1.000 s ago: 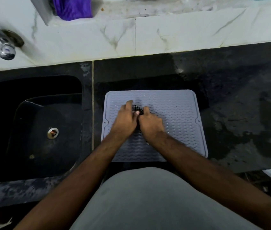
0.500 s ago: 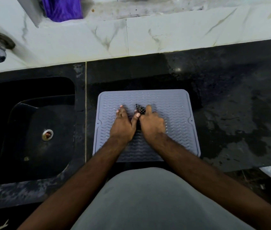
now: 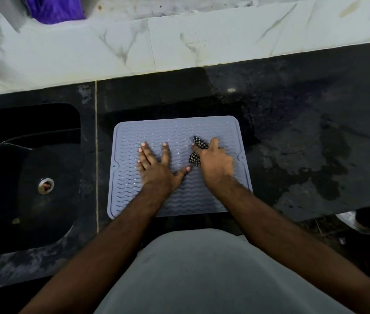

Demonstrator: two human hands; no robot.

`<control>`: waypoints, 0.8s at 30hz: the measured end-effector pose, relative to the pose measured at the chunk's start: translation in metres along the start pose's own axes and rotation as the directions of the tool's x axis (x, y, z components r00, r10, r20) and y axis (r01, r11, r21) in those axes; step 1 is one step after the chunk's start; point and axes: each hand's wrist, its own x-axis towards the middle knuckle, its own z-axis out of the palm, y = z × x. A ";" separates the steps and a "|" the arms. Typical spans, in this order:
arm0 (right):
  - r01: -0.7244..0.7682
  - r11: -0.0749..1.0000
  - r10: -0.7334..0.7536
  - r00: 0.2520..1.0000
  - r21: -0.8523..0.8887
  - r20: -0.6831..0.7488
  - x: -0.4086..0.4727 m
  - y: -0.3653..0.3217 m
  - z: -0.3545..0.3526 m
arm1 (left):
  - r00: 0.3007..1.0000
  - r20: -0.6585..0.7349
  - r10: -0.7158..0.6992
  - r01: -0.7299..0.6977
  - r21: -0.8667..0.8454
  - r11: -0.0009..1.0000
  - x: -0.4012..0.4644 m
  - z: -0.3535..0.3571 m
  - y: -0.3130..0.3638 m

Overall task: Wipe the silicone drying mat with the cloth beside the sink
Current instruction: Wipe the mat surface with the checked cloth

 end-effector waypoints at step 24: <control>-0.052 0.991 0.053 0.999 0.121 -0.005 0.007 0.058 0.014 | 0.950 0.104 0.295 -0.300 0.032 0.954 0.015 0.002 0.067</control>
